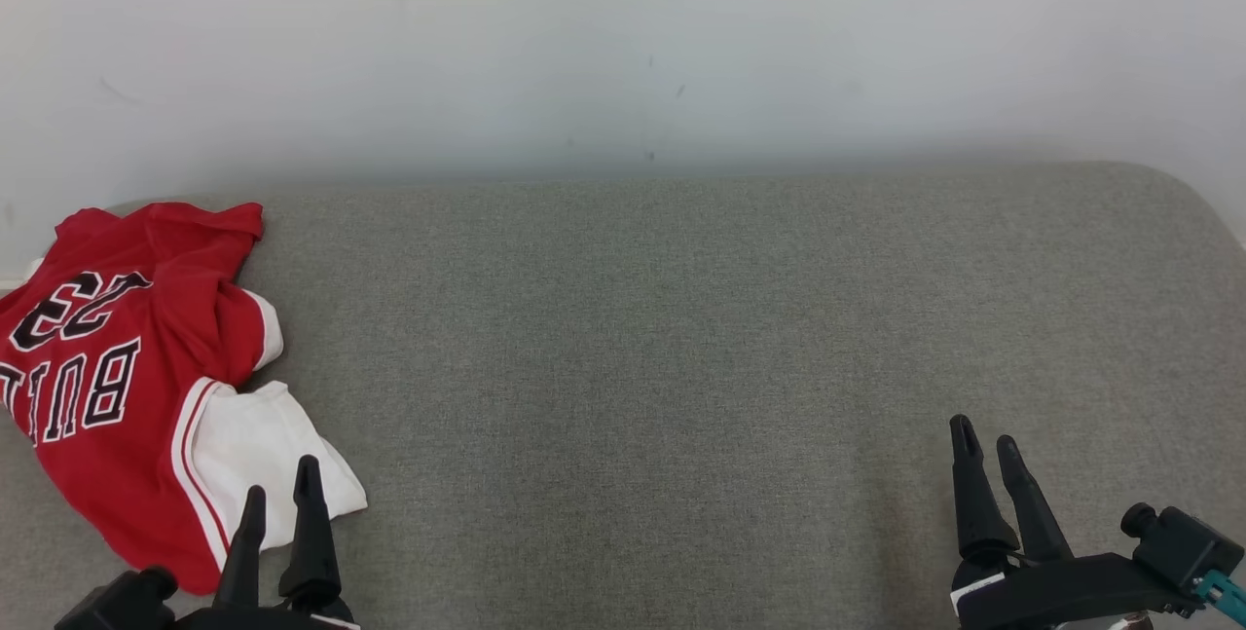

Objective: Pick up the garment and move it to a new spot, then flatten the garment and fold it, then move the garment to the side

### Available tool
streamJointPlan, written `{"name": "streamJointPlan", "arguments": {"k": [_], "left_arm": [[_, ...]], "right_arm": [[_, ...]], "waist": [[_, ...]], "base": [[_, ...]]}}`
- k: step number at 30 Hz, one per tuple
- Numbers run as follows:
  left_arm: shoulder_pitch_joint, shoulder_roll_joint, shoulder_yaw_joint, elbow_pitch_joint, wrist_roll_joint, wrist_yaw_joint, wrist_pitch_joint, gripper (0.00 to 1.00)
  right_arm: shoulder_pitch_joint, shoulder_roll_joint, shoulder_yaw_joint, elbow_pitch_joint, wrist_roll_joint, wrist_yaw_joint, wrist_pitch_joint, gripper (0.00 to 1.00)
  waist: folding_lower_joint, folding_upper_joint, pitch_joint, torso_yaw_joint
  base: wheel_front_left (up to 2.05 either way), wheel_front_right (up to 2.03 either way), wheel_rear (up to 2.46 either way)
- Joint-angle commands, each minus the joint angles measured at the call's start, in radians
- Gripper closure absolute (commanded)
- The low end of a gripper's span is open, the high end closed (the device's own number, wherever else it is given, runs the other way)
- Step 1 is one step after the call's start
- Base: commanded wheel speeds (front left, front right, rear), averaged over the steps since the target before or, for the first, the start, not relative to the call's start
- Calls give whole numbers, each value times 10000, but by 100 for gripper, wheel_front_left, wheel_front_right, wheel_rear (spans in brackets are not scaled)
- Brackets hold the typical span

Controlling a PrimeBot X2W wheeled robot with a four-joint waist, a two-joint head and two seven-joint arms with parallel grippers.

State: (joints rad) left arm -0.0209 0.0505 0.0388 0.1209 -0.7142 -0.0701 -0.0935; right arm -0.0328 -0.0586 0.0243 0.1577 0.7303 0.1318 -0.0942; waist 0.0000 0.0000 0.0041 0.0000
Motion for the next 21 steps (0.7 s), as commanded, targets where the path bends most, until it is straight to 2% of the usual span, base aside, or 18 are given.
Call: {"name": "streamJointPlan", "arguments": {"k": [1, 21], "left_arm": [[-16, 91, -23, -163, 322, 43, -84, 0], [140, 219, -426, -395, 2644, 234, -657, 0]], "right_arm": [[2, -66, 40, -82, -309, -9, -85, 0], [92, -33, 293, -123, -2822, -12, -652, 0]], "waist": [[0, 0, 2, 3], [0, 0, -59, 77]], "base": [[0, 0, 0], [0, 0, 0]]}}
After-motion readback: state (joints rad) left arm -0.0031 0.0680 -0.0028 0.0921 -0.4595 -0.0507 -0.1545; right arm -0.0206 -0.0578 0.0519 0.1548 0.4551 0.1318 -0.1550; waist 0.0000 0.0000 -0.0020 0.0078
